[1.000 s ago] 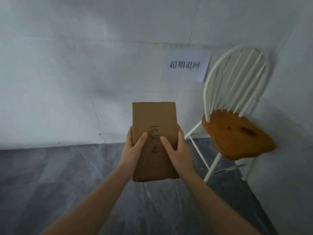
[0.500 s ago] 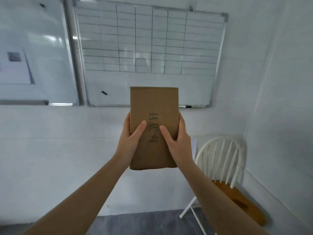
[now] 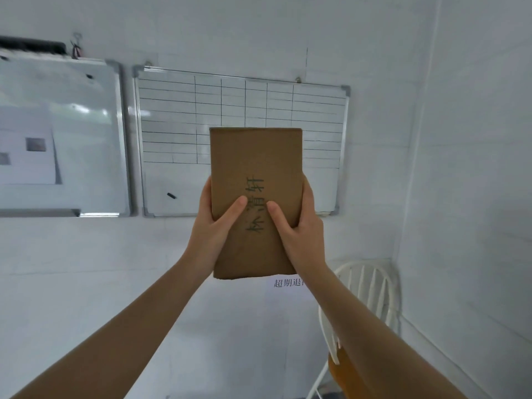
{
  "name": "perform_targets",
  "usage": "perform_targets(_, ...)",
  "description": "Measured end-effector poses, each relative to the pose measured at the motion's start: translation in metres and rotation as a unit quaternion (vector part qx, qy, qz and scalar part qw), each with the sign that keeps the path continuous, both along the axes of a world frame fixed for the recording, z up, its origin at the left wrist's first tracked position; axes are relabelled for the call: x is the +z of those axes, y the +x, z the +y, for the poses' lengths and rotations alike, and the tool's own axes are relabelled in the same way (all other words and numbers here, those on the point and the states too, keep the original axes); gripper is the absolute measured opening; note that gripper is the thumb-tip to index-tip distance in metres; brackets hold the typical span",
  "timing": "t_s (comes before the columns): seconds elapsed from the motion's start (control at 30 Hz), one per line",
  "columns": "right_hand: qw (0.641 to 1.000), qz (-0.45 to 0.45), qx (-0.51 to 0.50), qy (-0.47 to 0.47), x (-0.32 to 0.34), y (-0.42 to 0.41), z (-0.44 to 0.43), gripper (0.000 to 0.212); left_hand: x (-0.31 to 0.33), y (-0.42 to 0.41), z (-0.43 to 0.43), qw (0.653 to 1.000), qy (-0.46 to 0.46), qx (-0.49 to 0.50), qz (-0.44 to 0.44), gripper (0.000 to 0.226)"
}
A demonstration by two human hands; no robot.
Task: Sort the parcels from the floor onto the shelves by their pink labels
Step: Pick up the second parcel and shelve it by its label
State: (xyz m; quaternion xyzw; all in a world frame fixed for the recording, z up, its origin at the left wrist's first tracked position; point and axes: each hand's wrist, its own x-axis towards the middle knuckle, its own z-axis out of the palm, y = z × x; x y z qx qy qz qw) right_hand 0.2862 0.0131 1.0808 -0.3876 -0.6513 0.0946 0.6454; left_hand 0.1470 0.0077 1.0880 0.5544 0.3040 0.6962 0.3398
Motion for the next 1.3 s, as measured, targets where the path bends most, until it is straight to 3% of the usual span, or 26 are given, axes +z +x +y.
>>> perform_targets(0.6,0.999,-0.009,0.0,0.031,0.022,0.008,-0.017,0.073,0.022,0.007,-0.017,0.997,0.034,0.042,0.053,0.054)
perform_targets(0.77,0.992,0.074,0.097,0.013,0.024,0.017,-0.007,0.038,0.022,-0.002,-0.018,0.998,0.011,0.038,0.055,0.039)
perform_targets(0.87,0.989,0.097,0.112,0.003,0.024,0.021,0.0,0.034,0.02,-0.008,-0.018,0.999,-0.001,0.016,0.047,0.039)
perform_targets(0.93,0.981,0.136,0.133,-0.037,0.023,0.022,0.0,0.042,0.019,-0.009,-0.02,0.999,-0.002,0.014,0.046,0.039)
perform_targets(1.07,0.955,0.18,0.182,-0.149,0.022,0.024,0.005,0.081,0.014,-0.006,-0.024,0.999,0.003,0.009,0.049,0.041)
perform_targets(1.2,0.948,0.218,0.181,-0.148,0.019,0.022,0.002,0.054,0.008,0.0,-0.022,0.987,0.059,0.126,0.081,0.054)
perform_targets(1.3,0.952,0.251,0.135,-0.11,0.018,0.016,-0.003,0.051,0.002,0.009,-0.015,0.956,0.124,0.226,0.138,0.053)
